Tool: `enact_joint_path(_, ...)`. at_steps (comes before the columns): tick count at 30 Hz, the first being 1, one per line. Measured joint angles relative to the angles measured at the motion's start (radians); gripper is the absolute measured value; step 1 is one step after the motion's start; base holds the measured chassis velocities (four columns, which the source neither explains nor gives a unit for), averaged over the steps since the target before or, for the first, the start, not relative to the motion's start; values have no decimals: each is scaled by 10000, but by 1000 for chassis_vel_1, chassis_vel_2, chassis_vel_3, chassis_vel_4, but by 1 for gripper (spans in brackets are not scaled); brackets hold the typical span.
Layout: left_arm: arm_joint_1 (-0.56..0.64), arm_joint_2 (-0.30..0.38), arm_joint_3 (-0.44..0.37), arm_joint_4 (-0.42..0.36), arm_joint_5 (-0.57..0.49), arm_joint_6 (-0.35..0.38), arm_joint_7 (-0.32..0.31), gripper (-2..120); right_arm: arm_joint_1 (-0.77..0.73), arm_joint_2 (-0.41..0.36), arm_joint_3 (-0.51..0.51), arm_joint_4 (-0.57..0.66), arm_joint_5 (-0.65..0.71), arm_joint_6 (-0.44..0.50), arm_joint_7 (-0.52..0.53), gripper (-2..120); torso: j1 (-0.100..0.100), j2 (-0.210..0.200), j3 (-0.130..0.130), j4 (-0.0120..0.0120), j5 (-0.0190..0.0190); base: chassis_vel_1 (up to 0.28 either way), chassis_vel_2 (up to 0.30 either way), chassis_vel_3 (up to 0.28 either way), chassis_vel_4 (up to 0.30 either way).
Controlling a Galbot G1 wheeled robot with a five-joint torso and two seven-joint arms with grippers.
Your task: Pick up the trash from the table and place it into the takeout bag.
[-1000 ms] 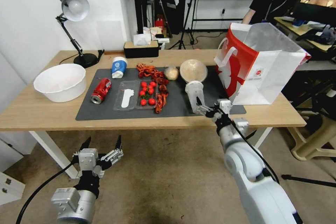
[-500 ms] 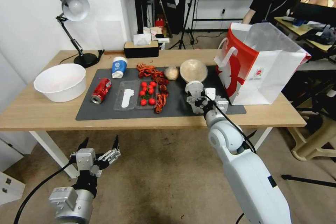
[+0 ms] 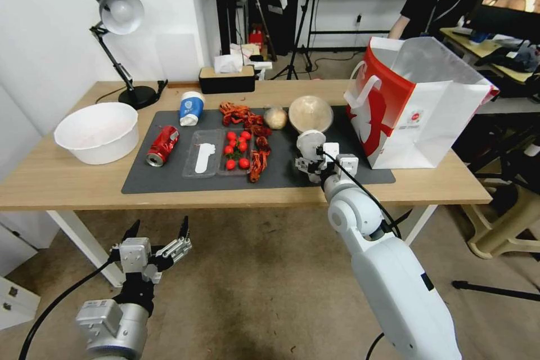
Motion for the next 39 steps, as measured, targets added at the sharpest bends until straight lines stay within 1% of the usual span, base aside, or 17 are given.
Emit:
enact_joint_path(2,-13,7,-6,9,-11,-27,0,100,-57,-6,2,37,12,-12,0,69,0,0,0,-1,-1,0,0,0,0)
enact_joint_path(3,-18,12,-11,10,-21,-34,0,100,-84,-16,4,61,13,-14,0,62,0,0,0,-1,0,0,0,0,0)
enact_joint_path(4,-18,12,-11,10,-21,-34,0,100,-84,-16,4,61,13,-14,0,62,0,0,0,-1,0,0,0,0,0)
enact_joint_path(8,-27,7,-31,-19,-41,-42,0,100,-195,-162,80,221,55,-10,-24,45,0,0,2,4,3,0,0,0,0)
enact_joint_path(13,-26,11,-44,-43,-43,-44,1,100,-301,-248,134,356,69,149,-65,38,2,-1,4,2,4,0,0,0,0)
enact_joint_path(15,-28,25,-82,-93,-91,-45,2,100,-415,-354,266,573,78,401,-275,30,3,-2,6,-5,4,0,0,0,0)
enact_joint_path(16,-28,25,-82,-93,-91,-45,2,100,-415,-354,266,573,78,401,-275,30,3,-2,6,-5,4,0,0,0,0)
enact_joint_path(19,-14,37,-134,-199,-182,-46,0,100,-483,-693,531,1197,34,1437,-1154,22,4,-2,6,-4,2,0,0,0,0)
enact_joint_path(20,-14,37,-134,-199,-182,-46,0,100,-483,-693,531,1197,34,1437,-1154,22,4,-2,6,-4,2,0,0,0,0)
enact_joint_path(22,40,34,-173,-291,-190,-46,-6,100,-395,-1123,755,1833,5,2331,-1688,15,3,-2,5,-3,2,0,0,0,0)
enact_joint_path(23,71,29,-183,-319,-189,-46,-6,100,-317,-1281,830,2019,-13,2606,-1746,14,3,-2,4,-2,1,0,0,0,0)
enact_joint_path(24,71,29,-183,-319,-189,-46,-6,100,-317,-1281,830,2019,-13,2606,-1746,14,3,-2,4,-2,1,0,0,0,0)
enact_joint_path(26,133,30,-218,-371,-188,-46,-11,100,-12,-1632,1000,2334,-70,3120,-1736,7,4,-2,4,-2,3,0,0,0,0)
enact_joint_path(31,197,48,-307,-442,-193,-48,-15,100,755,-2211,1347,2425,58,3670,-1398,5,3,-2,4,-1,2,0,0,0,0)
enact_joint_path(32,197,48,-307,-442,-193,-48,-15,100,755,-2211,1347,2425,58,3670,-1398,5,3,-2,4,-1,2,0,0,0,0)
enact_joint_path(35,202,79,-357,-486,-260,-52,-17,100,1379,-2577,1565,1946,453,3844,-1075,5,3,-2,4,0,4,0,0,0,0)
enact_joint_path(39,223,71,-354,-522,-273,-52,-19,100,1968,-2930,1806,1365,747,3775,-792,5,4,-2,4,-1,2,0,0,0,0)
